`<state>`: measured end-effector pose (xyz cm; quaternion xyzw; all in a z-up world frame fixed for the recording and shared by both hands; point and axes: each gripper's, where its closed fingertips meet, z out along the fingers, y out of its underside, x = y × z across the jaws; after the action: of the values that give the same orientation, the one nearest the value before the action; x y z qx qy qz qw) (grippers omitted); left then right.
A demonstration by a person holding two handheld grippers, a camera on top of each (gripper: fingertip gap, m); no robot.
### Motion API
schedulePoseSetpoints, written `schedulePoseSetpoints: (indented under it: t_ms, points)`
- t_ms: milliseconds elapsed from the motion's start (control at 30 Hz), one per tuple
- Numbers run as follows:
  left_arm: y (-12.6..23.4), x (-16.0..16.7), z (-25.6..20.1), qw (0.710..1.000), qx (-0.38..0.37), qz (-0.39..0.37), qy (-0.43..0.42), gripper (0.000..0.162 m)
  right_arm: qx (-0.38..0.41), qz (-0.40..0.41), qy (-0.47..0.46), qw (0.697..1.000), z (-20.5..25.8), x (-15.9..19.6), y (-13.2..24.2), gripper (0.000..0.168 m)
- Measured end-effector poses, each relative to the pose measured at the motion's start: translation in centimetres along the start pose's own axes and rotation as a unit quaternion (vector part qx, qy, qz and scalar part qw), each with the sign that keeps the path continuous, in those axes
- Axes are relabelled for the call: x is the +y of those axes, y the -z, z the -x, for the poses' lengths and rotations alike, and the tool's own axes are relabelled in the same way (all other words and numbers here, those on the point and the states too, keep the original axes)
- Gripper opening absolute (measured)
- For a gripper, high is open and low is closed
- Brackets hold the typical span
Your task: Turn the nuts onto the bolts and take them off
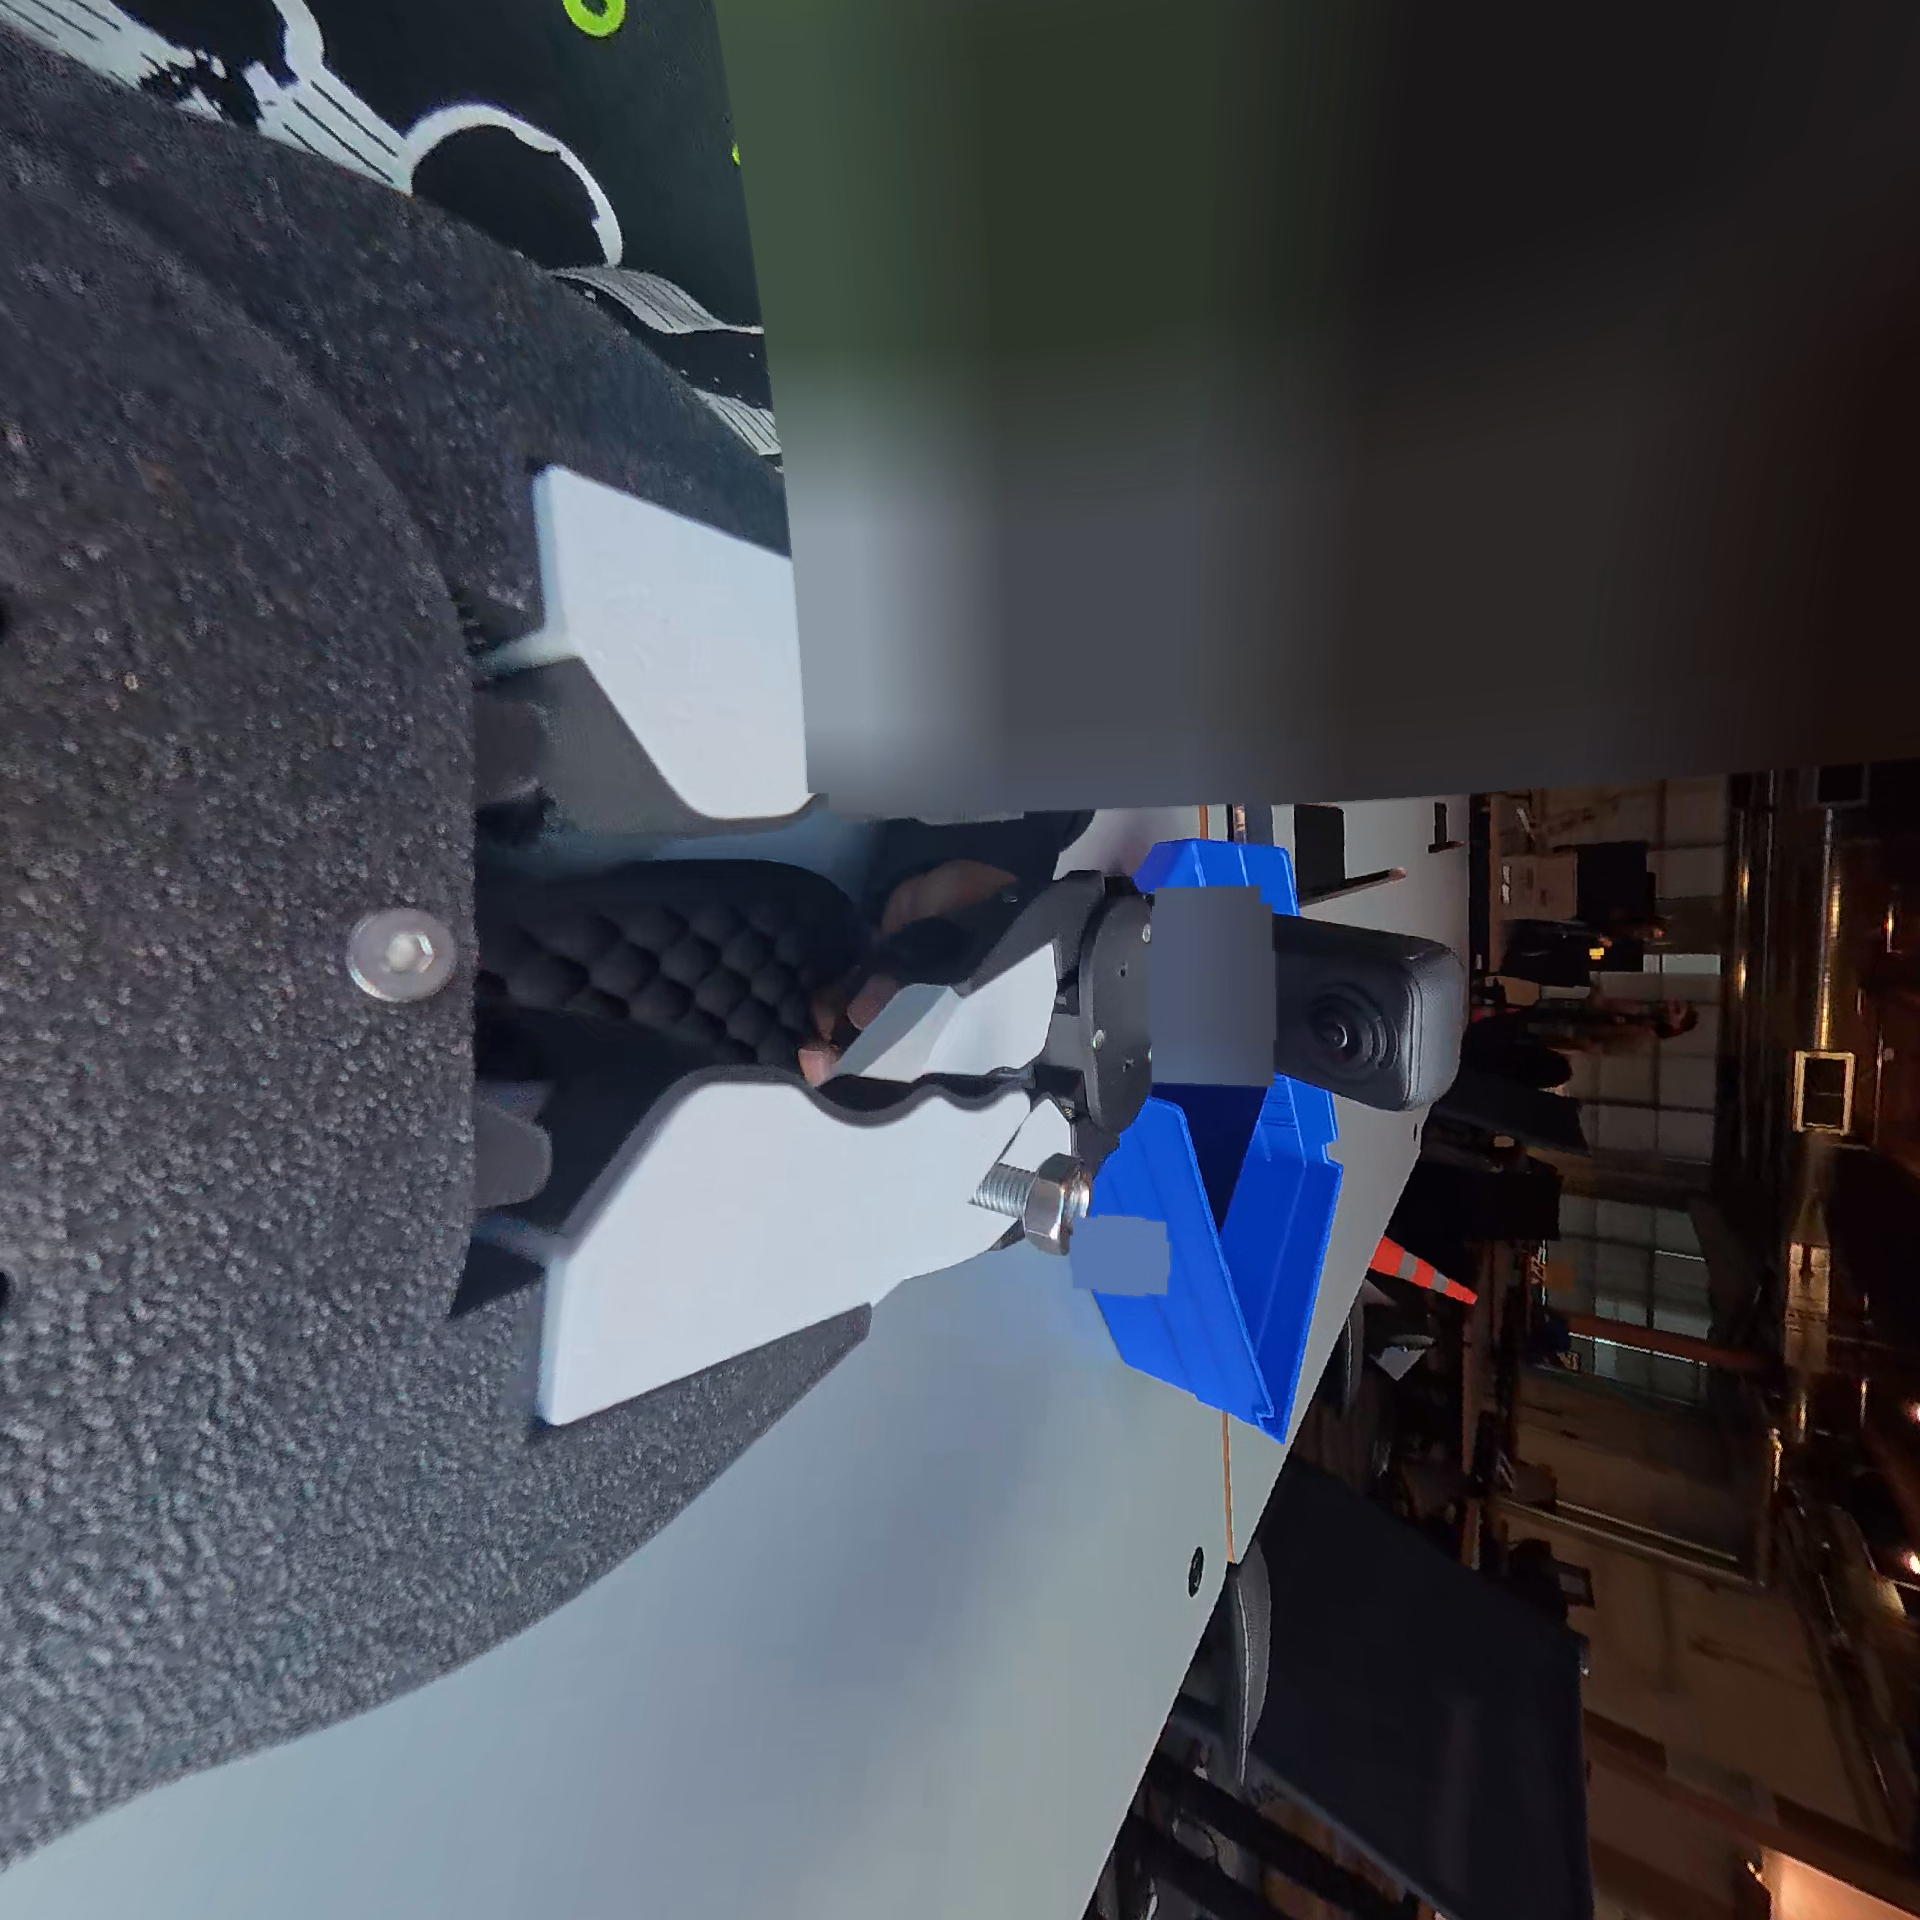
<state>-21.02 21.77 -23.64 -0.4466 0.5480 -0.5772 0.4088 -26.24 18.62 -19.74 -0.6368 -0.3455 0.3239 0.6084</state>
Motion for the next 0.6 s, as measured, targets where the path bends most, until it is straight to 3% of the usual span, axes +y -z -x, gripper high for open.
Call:
schedulePoseSetpoints:
  t_ms: [67, 167, 367, 600]
  points:
    - [0.0, 0.0, 0.0, 1.000, 0.000, -0.001, -0.001, 0.014, 0.009, 0.007, 0.002, 1.000, -0.1, 0.2, 0.5, 0.034]
    - [0.0, 0.0, -0.1, 1.000, 0.000, 0.002, -0.005, 0.014, 0.029, 0.016, 0.009, 0.999, -0.9, 0.5, 0.7, 0.035]
    - [-0.1, 0.1, -0.2, 1.000, 0.002, 0.003, -0.008, 0.014, 0.031, 0.007, 0.013, 0.999, -2.3, -0.1, -1.3, 0.087]
    - [-0.2, 0.2, -0.3, 1.000, 0.005, 0.008, -0.014, 0.014, -0.023, 0.023, 0.021, 0.999, -2.2, 0.1, -4.4, 0.097]
